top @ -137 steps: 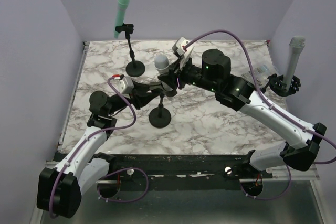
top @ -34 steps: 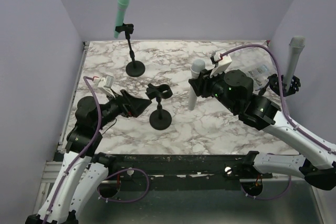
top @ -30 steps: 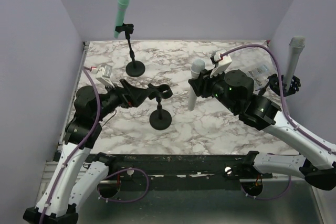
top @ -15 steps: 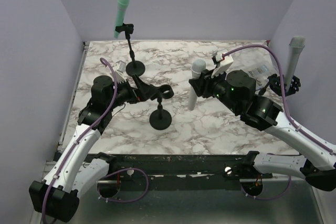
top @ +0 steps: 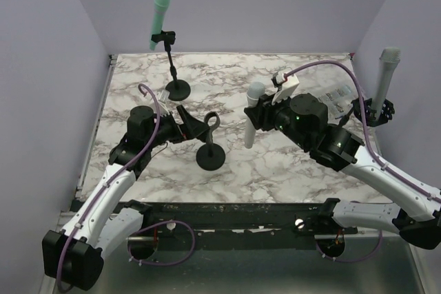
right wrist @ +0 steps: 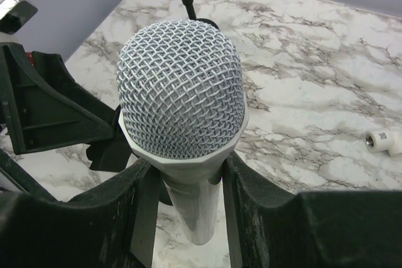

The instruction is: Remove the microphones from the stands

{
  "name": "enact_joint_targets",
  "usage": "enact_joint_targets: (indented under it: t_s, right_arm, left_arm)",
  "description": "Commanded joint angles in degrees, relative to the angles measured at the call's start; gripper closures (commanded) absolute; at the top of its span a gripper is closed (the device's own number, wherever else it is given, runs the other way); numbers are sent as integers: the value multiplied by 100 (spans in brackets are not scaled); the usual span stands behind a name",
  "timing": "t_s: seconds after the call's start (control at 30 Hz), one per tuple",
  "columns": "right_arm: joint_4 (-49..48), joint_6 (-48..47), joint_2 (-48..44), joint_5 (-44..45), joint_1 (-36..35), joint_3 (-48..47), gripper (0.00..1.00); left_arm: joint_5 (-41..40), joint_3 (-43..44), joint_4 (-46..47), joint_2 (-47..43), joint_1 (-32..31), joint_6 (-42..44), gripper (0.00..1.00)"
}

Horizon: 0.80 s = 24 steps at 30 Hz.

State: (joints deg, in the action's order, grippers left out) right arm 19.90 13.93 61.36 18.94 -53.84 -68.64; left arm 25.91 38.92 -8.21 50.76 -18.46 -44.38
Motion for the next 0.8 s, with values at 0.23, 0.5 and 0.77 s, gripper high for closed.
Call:
enact_joint_targets:
  t_s: [0.23, 0.5, 0.77]
  right_arm:
    - [410, 478, 708, 780, -19, -63, 99]
    - [950, 1059, 2244, 314, 822, -860, 99]
    - [1729, 1053, 4785, 513, 1682, -3149, 99]
  left_arm:
    - [-1576, 1865, -2082, -405, -17, 1472, 2]
    - [-2771, 2879, -1763, -314, -9, 2147, 2]
    - [-3110, 2882, -798, -397, -9, 2798, 1]
